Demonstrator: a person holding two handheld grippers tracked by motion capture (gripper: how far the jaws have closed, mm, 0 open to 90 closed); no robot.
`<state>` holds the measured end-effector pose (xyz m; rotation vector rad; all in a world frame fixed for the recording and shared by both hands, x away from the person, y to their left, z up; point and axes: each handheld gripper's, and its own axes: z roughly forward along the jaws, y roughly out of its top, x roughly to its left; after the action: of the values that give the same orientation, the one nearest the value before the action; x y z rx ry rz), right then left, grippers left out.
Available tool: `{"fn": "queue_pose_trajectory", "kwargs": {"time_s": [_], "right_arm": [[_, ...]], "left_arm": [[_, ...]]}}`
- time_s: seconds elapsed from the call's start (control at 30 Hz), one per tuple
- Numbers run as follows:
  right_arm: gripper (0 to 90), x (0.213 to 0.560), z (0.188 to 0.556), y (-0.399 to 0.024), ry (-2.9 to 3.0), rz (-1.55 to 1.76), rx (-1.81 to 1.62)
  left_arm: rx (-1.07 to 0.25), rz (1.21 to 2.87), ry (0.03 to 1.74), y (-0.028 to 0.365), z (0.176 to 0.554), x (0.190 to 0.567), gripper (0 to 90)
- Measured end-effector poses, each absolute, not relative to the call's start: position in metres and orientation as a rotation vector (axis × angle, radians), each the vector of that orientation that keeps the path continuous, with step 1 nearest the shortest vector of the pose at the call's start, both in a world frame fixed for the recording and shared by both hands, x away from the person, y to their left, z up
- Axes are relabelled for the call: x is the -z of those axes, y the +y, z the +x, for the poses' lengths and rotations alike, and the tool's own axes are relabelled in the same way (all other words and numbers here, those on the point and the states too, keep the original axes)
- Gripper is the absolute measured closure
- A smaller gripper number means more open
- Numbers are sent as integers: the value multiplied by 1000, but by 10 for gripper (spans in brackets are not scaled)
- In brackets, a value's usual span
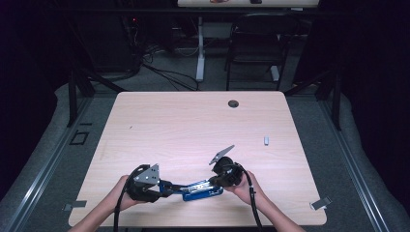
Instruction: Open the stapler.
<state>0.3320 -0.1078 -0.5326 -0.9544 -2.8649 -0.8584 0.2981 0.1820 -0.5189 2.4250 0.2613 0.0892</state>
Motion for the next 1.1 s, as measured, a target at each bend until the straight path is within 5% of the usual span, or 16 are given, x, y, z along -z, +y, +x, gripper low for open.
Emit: {"fn": "queue_pose_trajectory", "kwargs": {"time_s": [1.1], "right_arm": [[900, 537, 325, -111, -2872, -1070, 794]], "left_arm": [[-25, 2431, 236, 189, 308, 533, 660]]}}
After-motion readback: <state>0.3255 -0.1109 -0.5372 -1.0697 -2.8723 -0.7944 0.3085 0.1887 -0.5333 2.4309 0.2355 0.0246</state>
